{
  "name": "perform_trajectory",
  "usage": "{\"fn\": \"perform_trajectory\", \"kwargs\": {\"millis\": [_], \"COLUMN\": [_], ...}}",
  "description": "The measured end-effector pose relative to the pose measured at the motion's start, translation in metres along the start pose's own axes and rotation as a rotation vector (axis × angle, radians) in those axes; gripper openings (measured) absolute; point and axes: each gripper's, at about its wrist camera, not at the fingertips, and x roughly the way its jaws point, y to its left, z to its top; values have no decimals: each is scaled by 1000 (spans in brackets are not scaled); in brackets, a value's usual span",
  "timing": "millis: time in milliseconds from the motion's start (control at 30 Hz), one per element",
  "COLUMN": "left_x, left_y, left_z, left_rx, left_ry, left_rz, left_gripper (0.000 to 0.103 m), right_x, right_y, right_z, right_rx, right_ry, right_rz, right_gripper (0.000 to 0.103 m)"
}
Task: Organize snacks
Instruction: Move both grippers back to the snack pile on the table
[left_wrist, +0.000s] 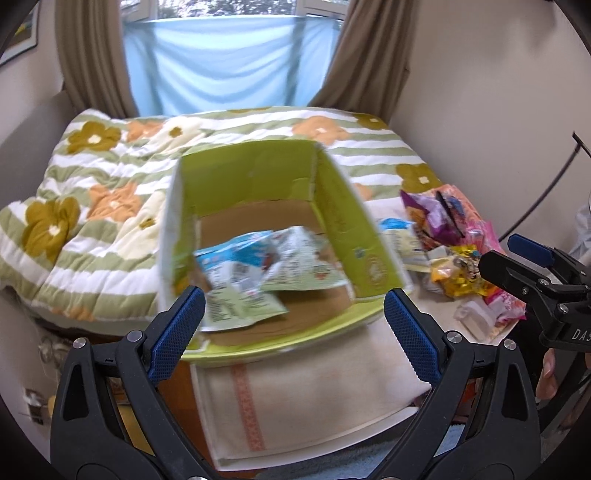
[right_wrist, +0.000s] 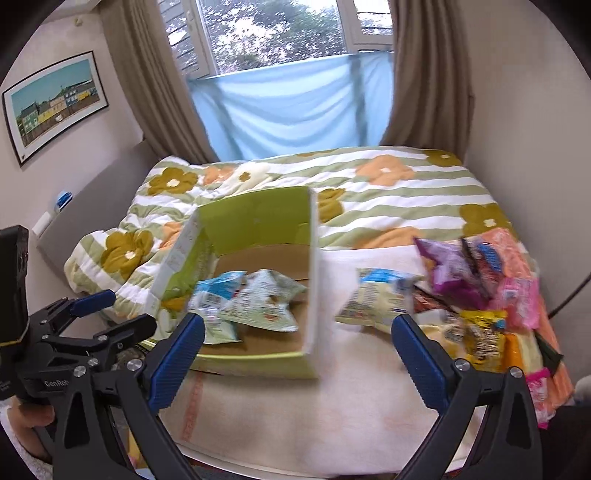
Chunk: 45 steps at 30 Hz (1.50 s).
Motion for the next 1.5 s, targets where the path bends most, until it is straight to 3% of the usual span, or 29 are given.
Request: {"fn": "perform_trajectory", "kwargs": {"millis": [433,733,1000,1267,1500], "left_x": [35,111,198,250,272], "left_y": [-174,-251,-273,-275,-273], "left_z": [12,24,19,12,7], "left_rx": [64,157,202,247,245], "left_ry": [3,83,232,330,406], "left_rz": [-67,-62,-105,-74,-102], "left_gripper": [97,97,97,97,76], "right_x": [-50,-17,33,67,85], "right_y": [-160,-240,-264,-250,-242], "right_z": [-14,-24,-48,-64,-65], "right_rx": [12,-19,-61,-127,-160], "right_ry": [44,122,147,184,212], "right_rz": [-109,-102,-136,-164,-185], "right_gripper": [101,101,101,101,100]}}
